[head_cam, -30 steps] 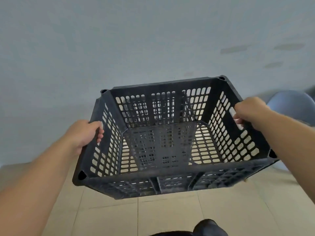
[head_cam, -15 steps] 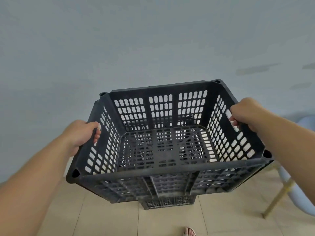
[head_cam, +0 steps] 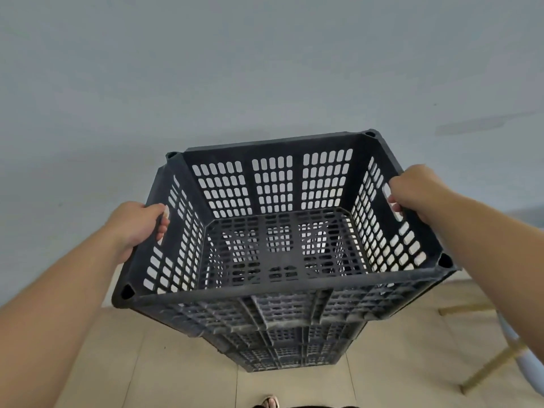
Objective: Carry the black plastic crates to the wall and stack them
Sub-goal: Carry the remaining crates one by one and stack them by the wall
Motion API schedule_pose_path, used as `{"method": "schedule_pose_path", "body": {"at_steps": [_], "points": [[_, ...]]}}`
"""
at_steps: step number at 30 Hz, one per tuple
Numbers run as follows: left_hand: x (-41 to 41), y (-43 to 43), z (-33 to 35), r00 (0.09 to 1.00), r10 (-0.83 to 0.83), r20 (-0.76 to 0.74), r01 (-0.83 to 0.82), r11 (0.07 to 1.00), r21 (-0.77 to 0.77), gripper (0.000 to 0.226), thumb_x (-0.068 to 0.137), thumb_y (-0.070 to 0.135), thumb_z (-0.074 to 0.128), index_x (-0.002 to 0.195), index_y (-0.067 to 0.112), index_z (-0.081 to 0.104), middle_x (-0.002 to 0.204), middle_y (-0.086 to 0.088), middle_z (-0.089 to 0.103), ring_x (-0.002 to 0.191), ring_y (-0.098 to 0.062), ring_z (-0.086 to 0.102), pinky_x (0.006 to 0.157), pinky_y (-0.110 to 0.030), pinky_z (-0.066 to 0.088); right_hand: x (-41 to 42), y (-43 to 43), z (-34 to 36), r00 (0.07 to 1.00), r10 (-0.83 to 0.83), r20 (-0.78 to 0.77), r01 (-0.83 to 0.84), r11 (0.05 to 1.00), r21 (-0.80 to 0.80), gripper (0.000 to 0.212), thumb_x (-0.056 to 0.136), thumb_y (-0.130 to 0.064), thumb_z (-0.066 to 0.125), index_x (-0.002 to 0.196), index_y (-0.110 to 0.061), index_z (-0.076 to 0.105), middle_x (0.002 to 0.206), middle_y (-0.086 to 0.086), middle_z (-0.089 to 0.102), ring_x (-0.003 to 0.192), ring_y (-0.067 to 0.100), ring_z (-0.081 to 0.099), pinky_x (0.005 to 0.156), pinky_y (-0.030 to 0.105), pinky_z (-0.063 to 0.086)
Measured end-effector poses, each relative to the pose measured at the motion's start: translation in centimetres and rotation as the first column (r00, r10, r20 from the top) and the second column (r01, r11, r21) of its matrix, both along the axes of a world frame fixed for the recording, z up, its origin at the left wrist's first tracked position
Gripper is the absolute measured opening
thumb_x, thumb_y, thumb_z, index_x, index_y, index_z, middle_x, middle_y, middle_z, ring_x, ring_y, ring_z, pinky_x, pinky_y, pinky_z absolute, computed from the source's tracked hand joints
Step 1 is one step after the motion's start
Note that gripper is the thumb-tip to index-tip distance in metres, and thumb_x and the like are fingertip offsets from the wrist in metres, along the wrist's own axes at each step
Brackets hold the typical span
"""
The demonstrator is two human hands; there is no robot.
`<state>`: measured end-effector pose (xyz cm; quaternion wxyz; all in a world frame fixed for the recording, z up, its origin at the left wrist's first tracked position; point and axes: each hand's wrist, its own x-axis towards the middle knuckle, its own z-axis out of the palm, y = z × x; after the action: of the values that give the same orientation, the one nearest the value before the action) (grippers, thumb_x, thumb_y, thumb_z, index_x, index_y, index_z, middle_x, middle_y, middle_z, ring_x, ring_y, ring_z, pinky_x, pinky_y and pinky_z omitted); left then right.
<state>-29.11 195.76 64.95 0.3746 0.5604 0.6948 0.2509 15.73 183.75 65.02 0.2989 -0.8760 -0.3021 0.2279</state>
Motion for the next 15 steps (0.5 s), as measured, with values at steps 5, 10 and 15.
{"method": "schedule_pose_path", "body": {"at_steps": [5,10,15], "points": [[0.8,3.4,-0.8,1.0,-0.002,-0.012,0.002,0.999,-0.04,0.03,0.096,0.02,0.055,0.078,0.001,0.069,0.069,-0.011,0.067,0.06,-0.024,0.058,0.064,-0.036,0.052,0.4,3.1,-1.0,1.0,0.004,0.023,-0.003,0.998,-0.06,0.012,0.077,0.004,0.054,0.077,0.007,0.066,0.074,0.026,0.073,0.074,0.045,0.073,0.061,0.045,0.056],[1.3,5.9,-1.7,0.999,-0.026,-0.043,0.023,0.998,-0.053,0.032,0.098,0.019,0.053,0.076,0.002,0.068,0.069,-0.011,0.066,0.06,-0.025,0.057,0.064,-0.037,0.052,0.7,5.6,-1.8,0.992,0.047,0.114,-0.033,0.992,-0.125,0.012,0.08,0.004,0.056,0.078,0.006,0.067,0.073,0.023,0.073,0.073,0.041,0.072,0.061,0.038,0.053],[1.3,7.2,-2.7,0.995,-0.063,-0.076,0.056,0.994,-0.099,0.032,0.099,0.019,0.05,0.075,0.003,0.064,0.07,-0.012,0.063,0.061,-0.026,0.055,0.067,-0.039,0.051,0.9,7.2,-2.1,0.921,0.295,0.255,-0.188,0.909,-0.371,0.029,0.08,0.01,0.053,0.053,-0.002,0.055,0.065,0.013,0.059,0.052,0.025,0.051,0.05,0.026,0.038]]}}
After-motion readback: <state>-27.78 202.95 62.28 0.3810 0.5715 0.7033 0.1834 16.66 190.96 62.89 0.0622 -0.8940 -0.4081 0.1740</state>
